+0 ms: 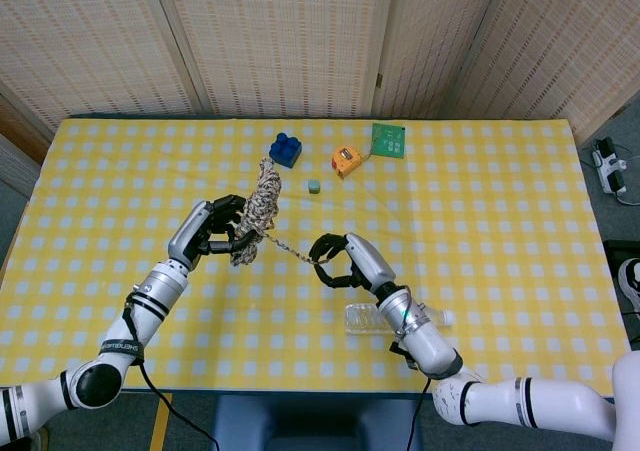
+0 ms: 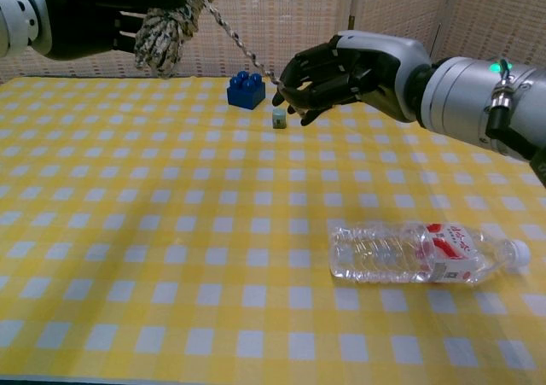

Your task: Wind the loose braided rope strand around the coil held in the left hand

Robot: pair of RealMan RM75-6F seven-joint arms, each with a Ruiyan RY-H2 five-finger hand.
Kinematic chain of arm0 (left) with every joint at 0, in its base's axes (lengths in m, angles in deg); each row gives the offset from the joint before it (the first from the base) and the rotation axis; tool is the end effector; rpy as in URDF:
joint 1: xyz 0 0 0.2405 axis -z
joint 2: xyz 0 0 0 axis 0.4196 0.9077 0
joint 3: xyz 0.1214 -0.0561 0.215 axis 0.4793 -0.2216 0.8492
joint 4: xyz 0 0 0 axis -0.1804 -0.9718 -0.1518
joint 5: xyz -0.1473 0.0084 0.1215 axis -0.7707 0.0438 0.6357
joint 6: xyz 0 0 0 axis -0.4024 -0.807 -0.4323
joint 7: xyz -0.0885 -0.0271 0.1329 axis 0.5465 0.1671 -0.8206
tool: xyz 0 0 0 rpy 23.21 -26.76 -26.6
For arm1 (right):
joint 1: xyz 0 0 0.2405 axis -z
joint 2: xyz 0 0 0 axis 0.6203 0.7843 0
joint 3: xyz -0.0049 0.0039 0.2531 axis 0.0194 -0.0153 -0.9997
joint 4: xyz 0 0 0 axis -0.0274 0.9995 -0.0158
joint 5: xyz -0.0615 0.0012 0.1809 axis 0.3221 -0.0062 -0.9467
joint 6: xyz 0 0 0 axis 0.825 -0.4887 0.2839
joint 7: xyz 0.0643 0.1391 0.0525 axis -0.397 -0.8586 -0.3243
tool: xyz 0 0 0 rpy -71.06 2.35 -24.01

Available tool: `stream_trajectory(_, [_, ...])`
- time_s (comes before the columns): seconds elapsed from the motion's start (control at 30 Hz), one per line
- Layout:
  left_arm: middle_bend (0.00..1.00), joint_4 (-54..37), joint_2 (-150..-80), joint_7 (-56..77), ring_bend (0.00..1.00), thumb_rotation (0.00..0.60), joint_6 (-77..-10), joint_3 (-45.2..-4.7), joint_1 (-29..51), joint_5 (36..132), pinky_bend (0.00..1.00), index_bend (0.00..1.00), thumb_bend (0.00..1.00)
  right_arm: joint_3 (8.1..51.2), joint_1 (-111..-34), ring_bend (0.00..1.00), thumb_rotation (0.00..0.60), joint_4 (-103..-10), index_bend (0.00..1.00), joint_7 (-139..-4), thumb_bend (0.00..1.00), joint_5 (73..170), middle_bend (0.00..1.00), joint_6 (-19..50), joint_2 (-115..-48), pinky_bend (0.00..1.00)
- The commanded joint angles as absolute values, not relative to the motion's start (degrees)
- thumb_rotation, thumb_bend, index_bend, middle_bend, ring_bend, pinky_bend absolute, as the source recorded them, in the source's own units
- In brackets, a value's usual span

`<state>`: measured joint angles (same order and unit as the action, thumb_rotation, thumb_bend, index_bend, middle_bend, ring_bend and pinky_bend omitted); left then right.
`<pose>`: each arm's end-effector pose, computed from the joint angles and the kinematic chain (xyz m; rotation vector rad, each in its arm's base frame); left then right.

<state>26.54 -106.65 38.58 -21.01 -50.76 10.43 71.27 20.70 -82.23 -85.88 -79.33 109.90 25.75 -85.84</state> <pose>-0.0854 0.3611 0.0891 -1.1499 -2.1107 -1.6250 -0.0656 -0.3320 0.0050 1.5014 -1.8660 1.4187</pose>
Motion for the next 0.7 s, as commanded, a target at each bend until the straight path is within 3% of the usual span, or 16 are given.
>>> stream_trajectory(0.03, [0.7,27.4,-105.5,41.6,0.69,0.6,-19.9,-51.3,9.5,73.1,0.75,0.7,0.61,20.6,-82.2,0.37,0.6,-85.1,0.62,-79.2,0.64,109.3,0.43,26.0,-85.8,0.36])
stream_trajectory(0.53, [0.7,27.0,-103.2,48.7,0.69,0.6,-18.2,-50.1,9.0,79.8,0.75,0.7,0.61,19.3,-82.0,0.37,0.6,-81.1,0.61,-80.3,0.64,107.5,0.43,27.3,-86.2,0.36])
stream_trajectory(0.6, [0.7,26.9,-103.1,49.0,0.69,0.6,-18.4,-49.8,9.2,80.2,0.75,0.7,0.61,19.5,-81.6,0.35,0.6,-81.4,0.49,-81.8,0.64,109.5,0.4,28.6,-85.5,0.35])
stream_trajectory(0.7, [0.7,26.2,-103.0,48.5,0.69,0.6,-18.7,-49.0,9.8,80.7,0.75,0.7,0.61,19.6,-80.7,0.23,0.6,-81.9,0.08,-85.6,0.64,113.5,0.22,31.8,-83.4,0.25])
